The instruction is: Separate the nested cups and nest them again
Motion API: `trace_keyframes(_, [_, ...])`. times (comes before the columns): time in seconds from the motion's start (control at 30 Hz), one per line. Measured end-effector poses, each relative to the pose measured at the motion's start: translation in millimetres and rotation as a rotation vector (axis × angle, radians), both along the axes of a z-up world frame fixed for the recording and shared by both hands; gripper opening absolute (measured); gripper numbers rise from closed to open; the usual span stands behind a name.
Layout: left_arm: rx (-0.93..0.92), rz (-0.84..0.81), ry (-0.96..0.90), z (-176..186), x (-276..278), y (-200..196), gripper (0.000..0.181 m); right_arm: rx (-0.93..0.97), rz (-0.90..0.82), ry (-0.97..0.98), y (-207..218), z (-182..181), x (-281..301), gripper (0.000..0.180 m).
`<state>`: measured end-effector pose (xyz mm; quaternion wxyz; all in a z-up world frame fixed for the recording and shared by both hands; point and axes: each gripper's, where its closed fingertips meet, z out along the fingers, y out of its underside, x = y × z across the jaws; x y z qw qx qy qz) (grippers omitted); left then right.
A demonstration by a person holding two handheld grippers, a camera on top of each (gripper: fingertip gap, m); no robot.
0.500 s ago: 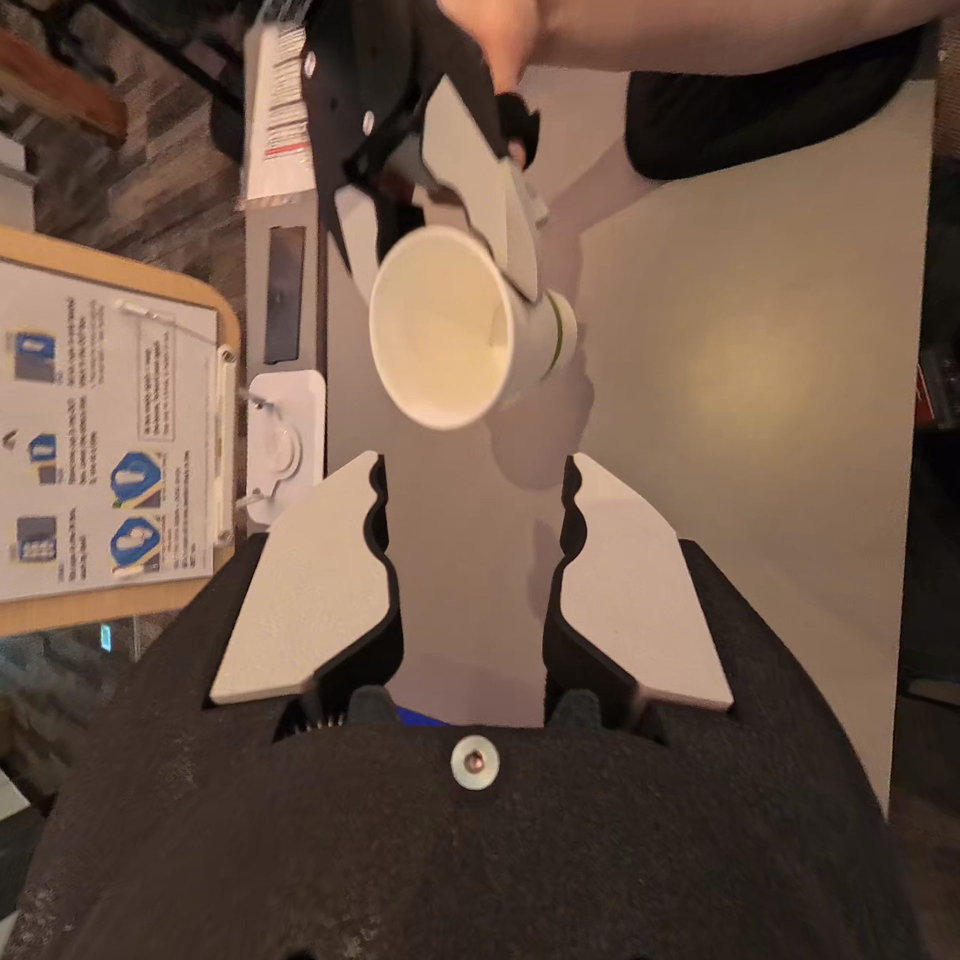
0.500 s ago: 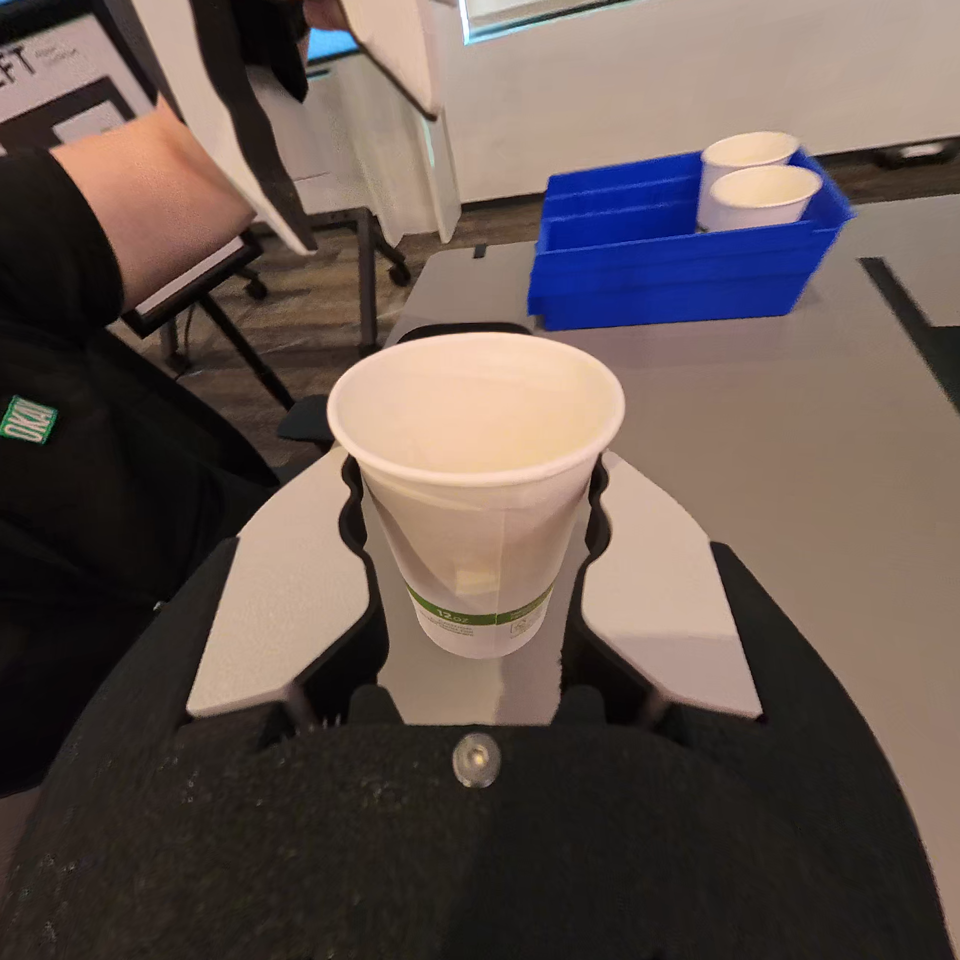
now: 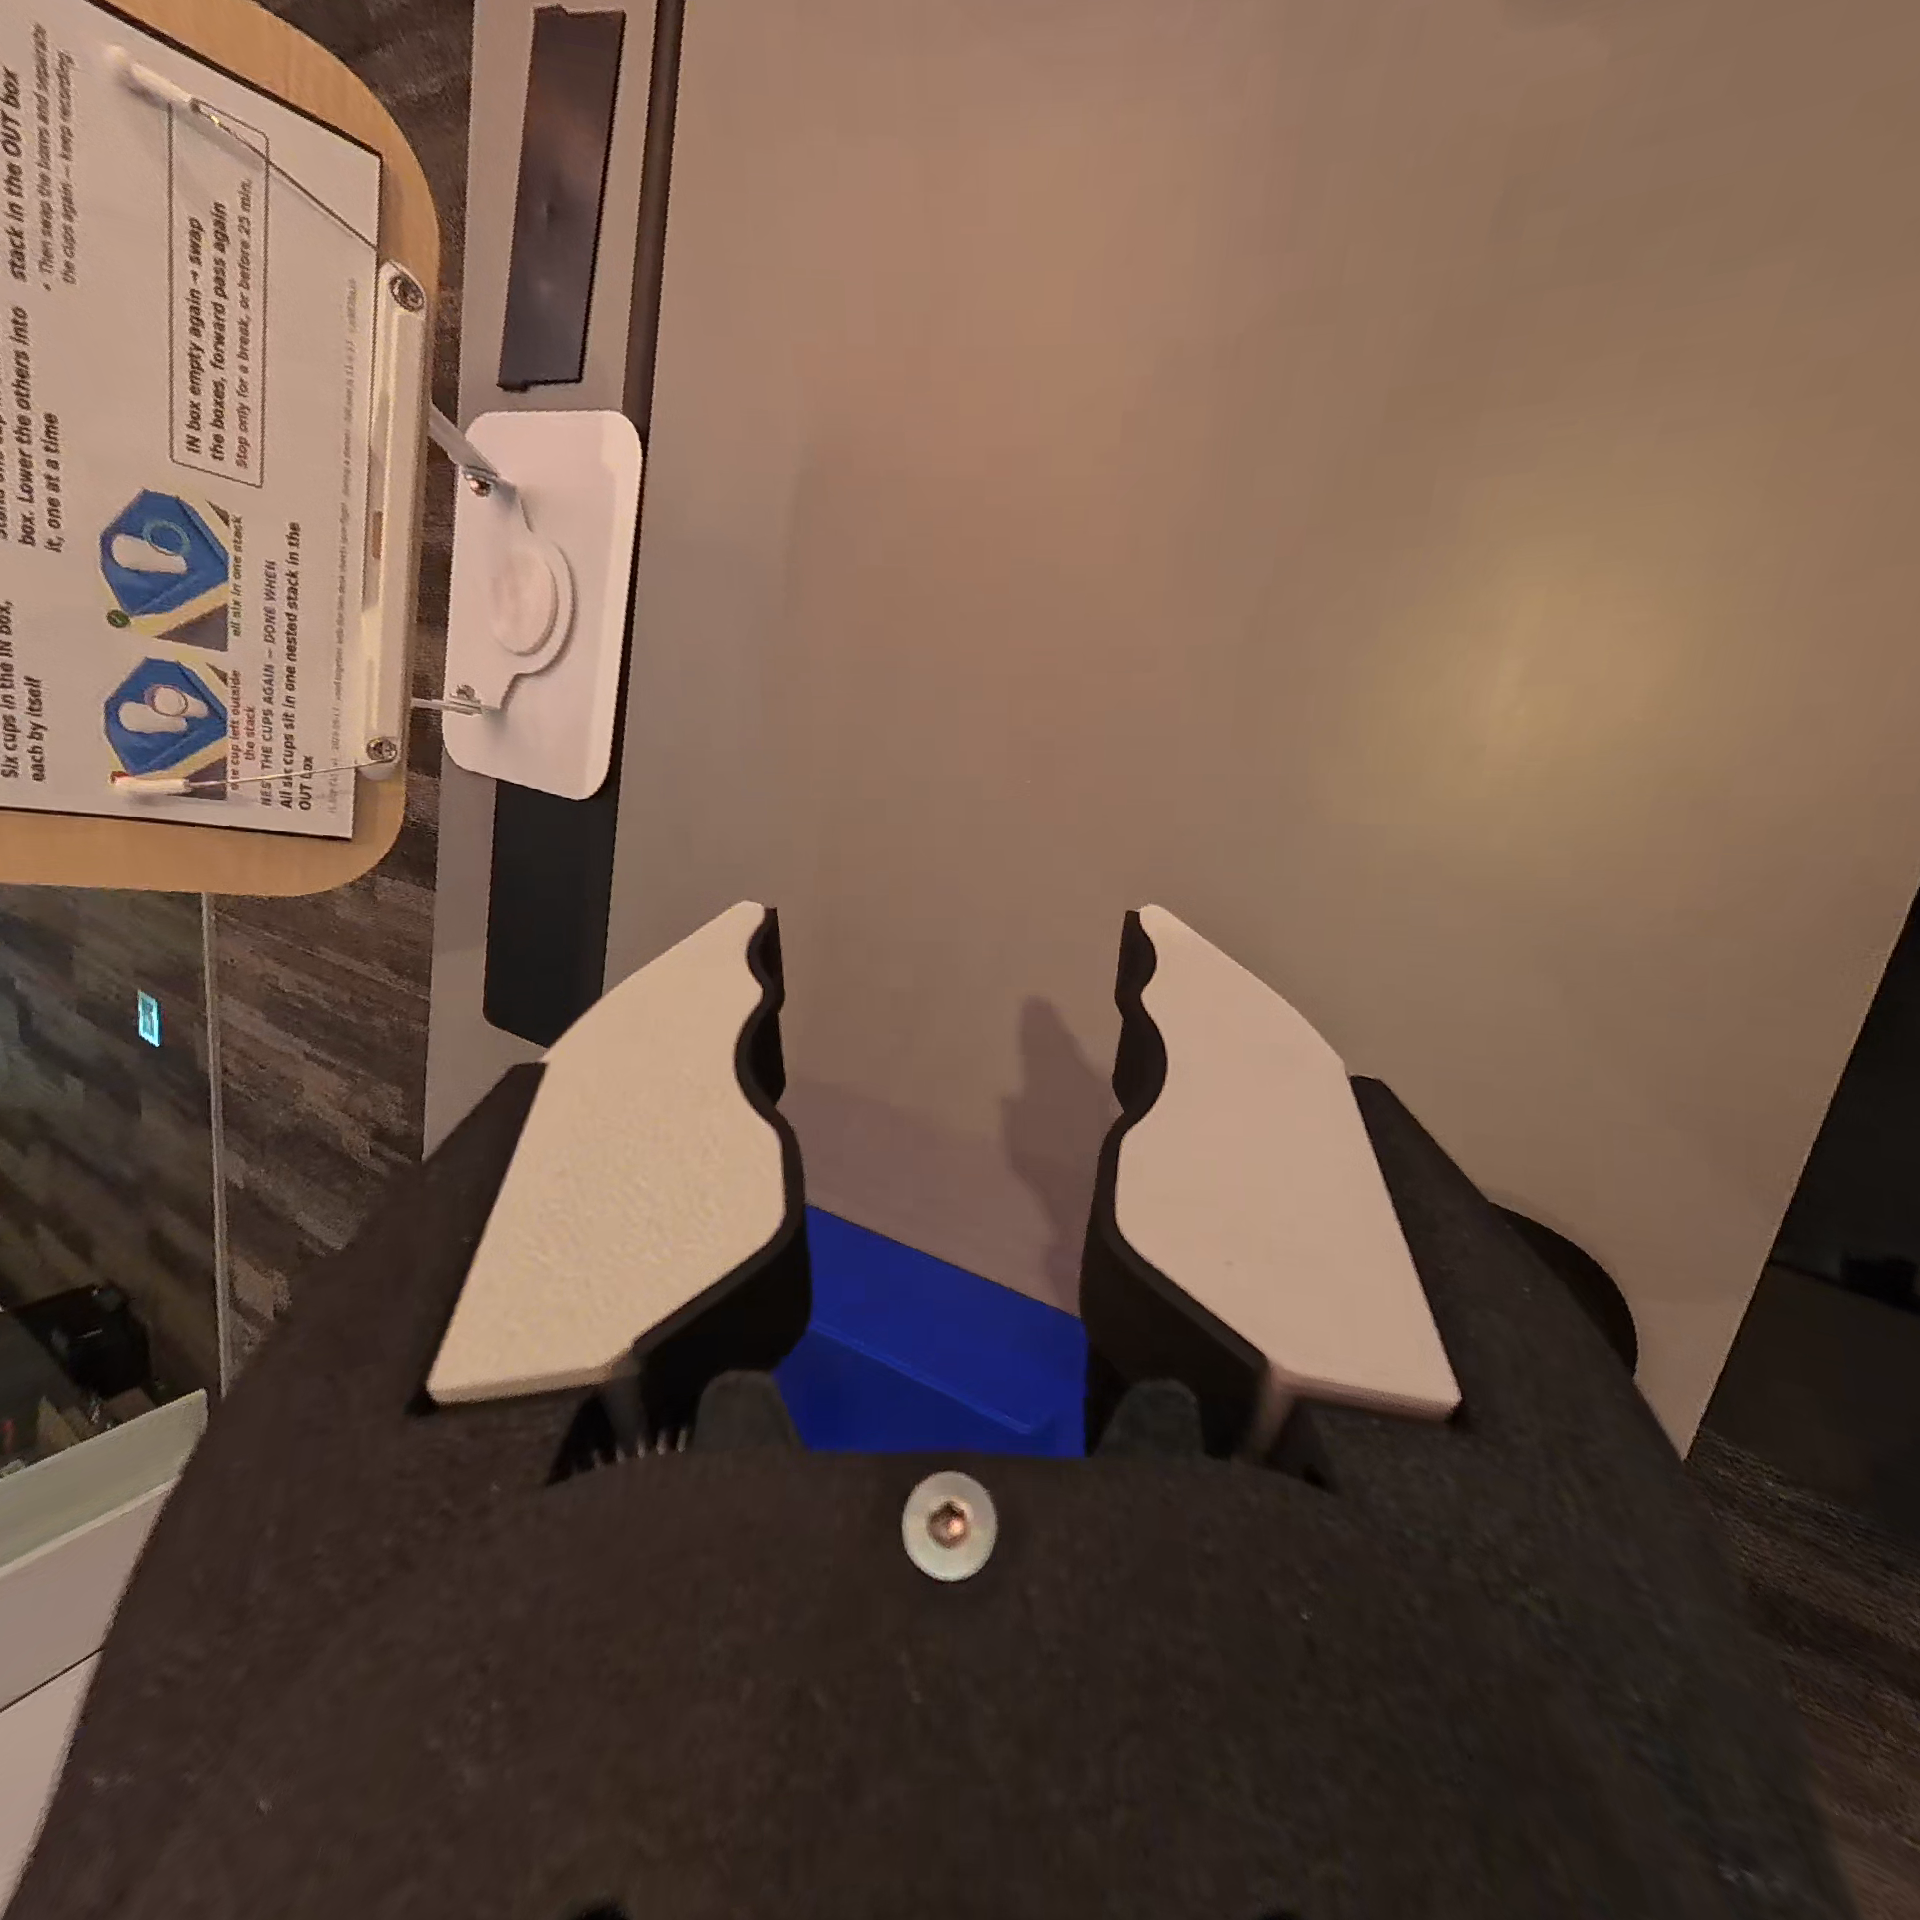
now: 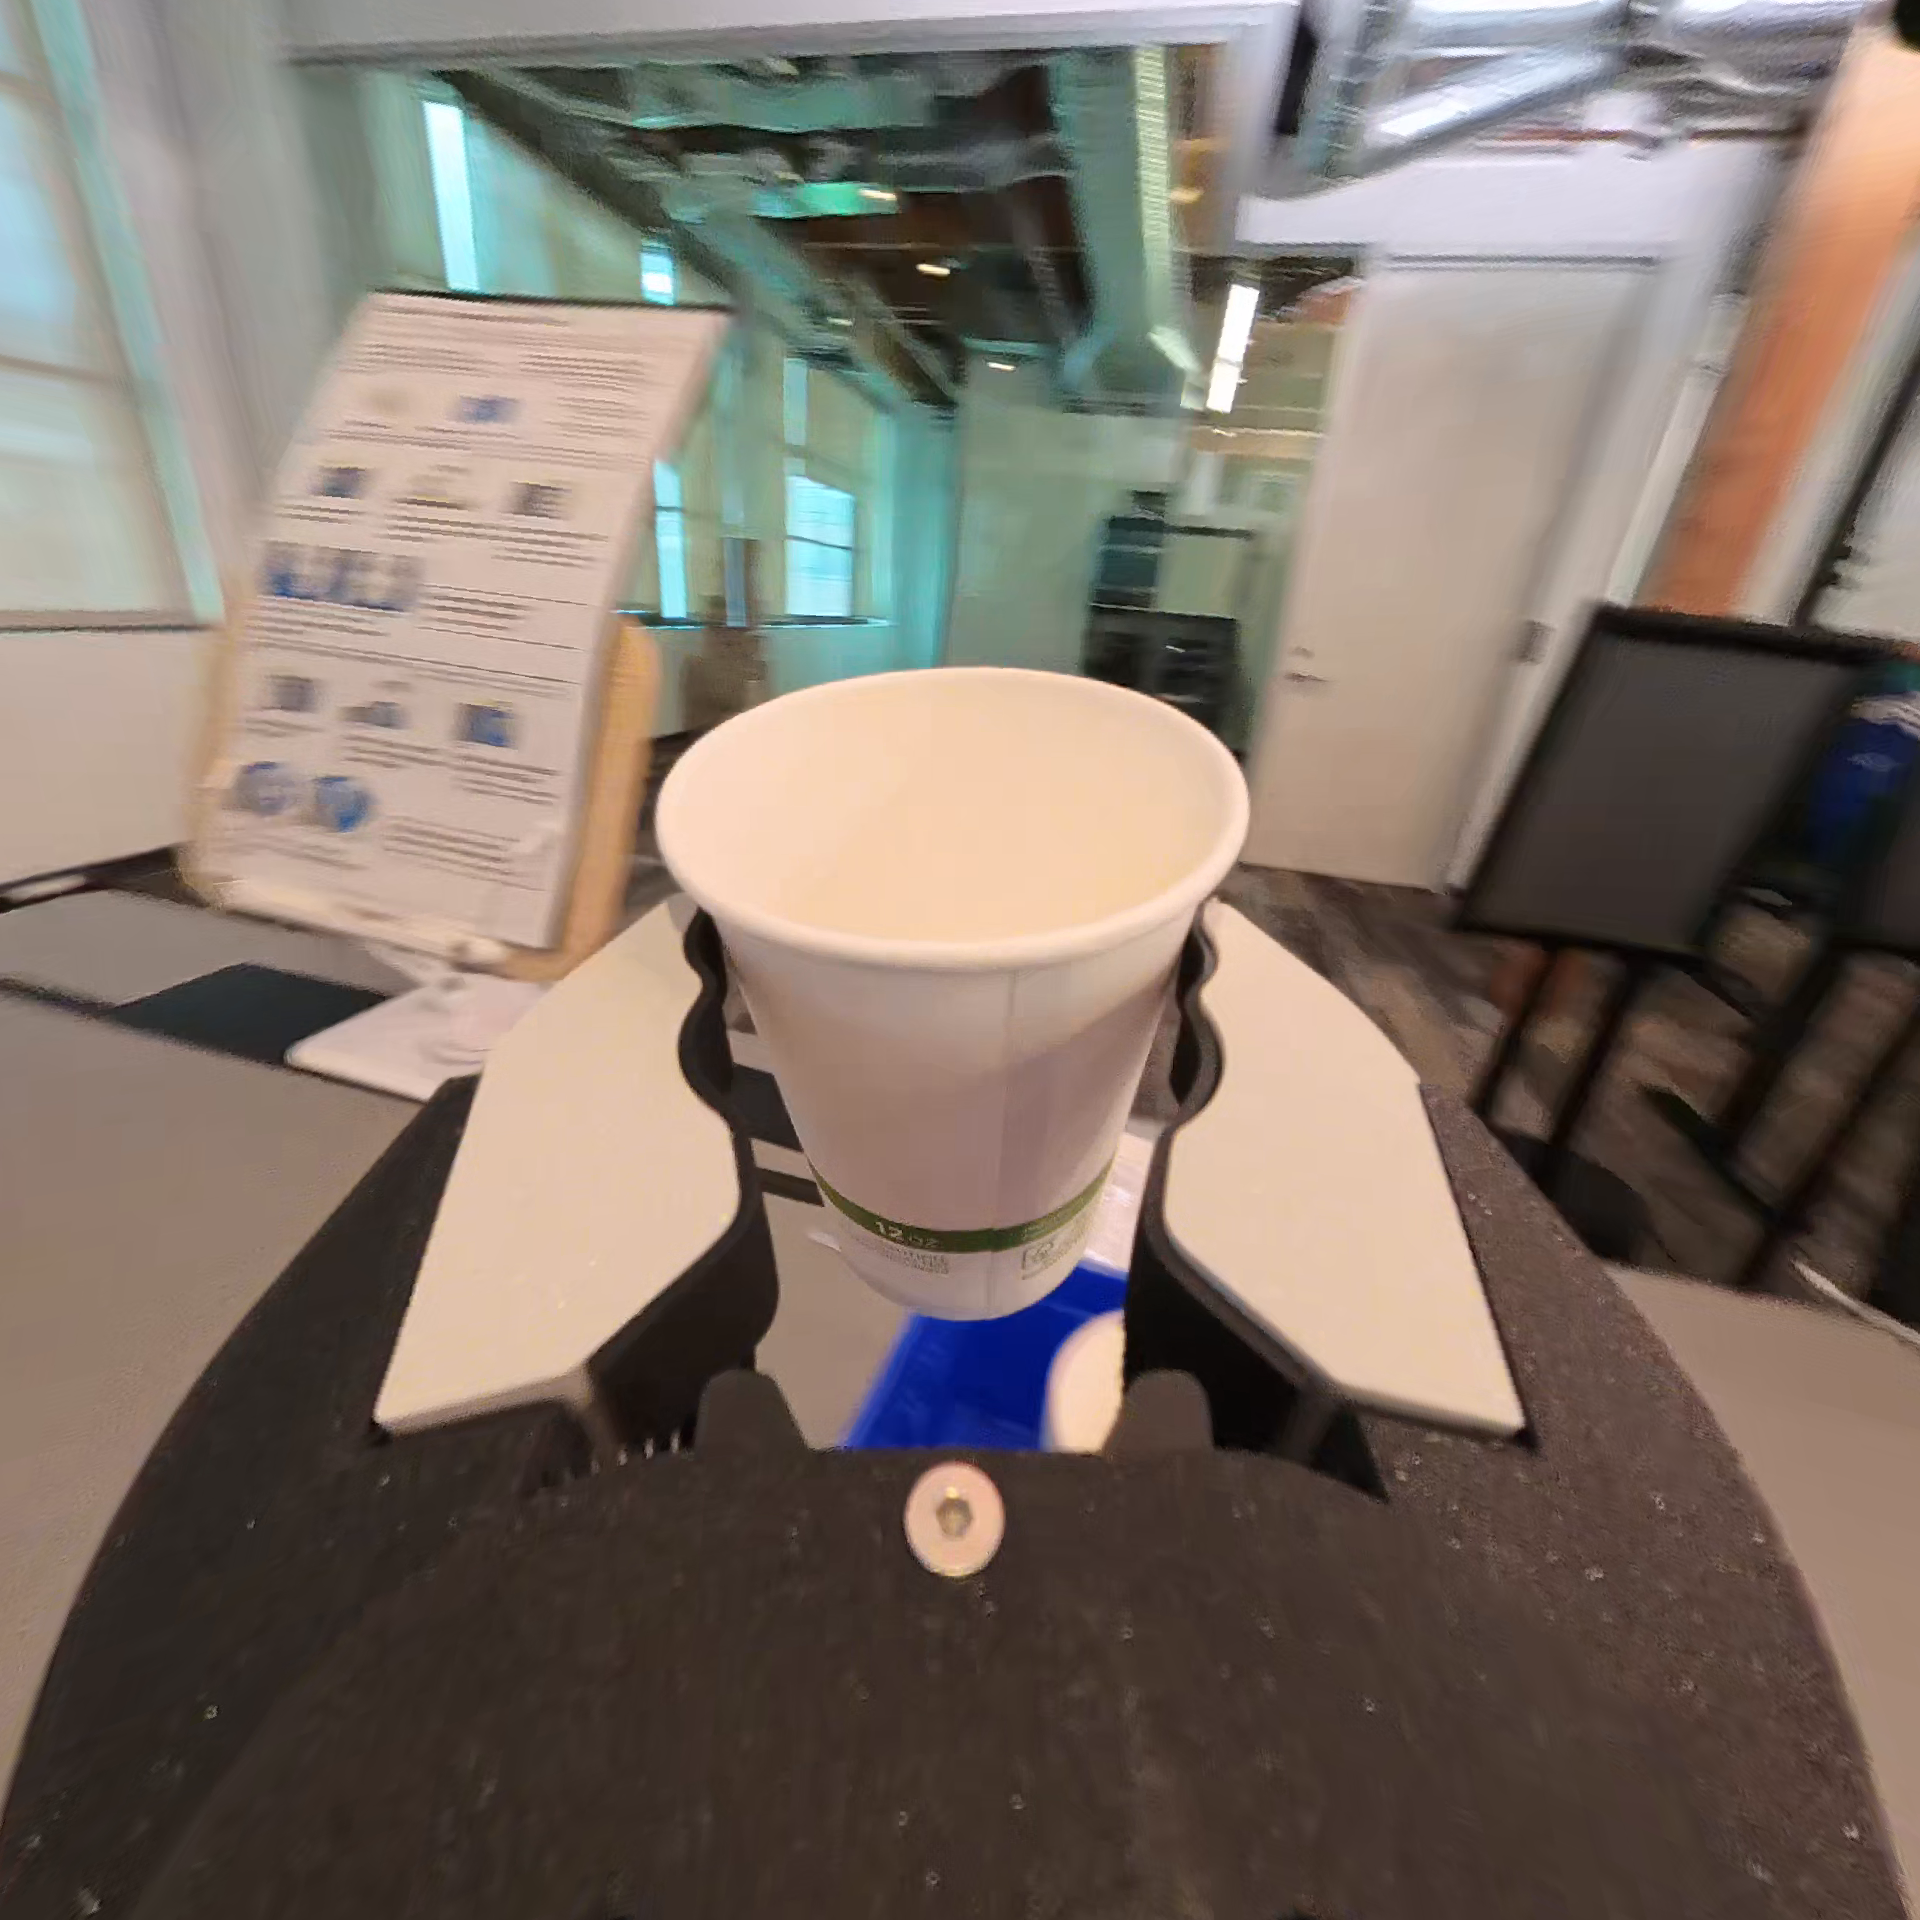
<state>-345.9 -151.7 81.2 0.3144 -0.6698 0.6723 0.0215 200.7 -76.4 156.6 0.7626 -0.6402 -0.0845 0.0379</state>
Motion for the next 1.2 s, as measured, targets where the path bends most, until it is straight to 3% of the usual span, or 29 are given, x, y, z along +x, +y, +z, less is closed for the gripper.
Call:
trace_keyframes(0.2, [-0.004, -0.017, 0.002, 0, 9, 1, 0.06, -0.052, -0.161, 0.115, 20, -56, 70, 0.083])
trace_keyframes(0.53, [-0.021, -0.039, 0.053, -9, 16, -2, 0.058, -0.201, -0.174, 0.052, 55, -114, 73, 0.084])
trace_keyframes(0.77, [-0.023, -0.041, 0.052, -9, 14, -3, 0.057, -0.369, -0.183, 0.017, 52, -142, 79, 0.086])
trace_keyframes(0.9, [-0.006, -0.023, 0.05, -4, 7, -1, 0.057, -0.498, -0.17, 0.052, 41, -156, 80, 0.099])
trace_keyframes(1.03, [0.028, 0.027, 0.009, 10, -10, 7, 0.057, -0.527, -0.176, 0.081, 24, -142, 79, 0.107])
trace_keyframes(1.2, [0.104, 0.245, -0.014, 29, -80, 47, 0.056, -0.359, -0.145, 0.009, 9, -84, 53, 0.107])
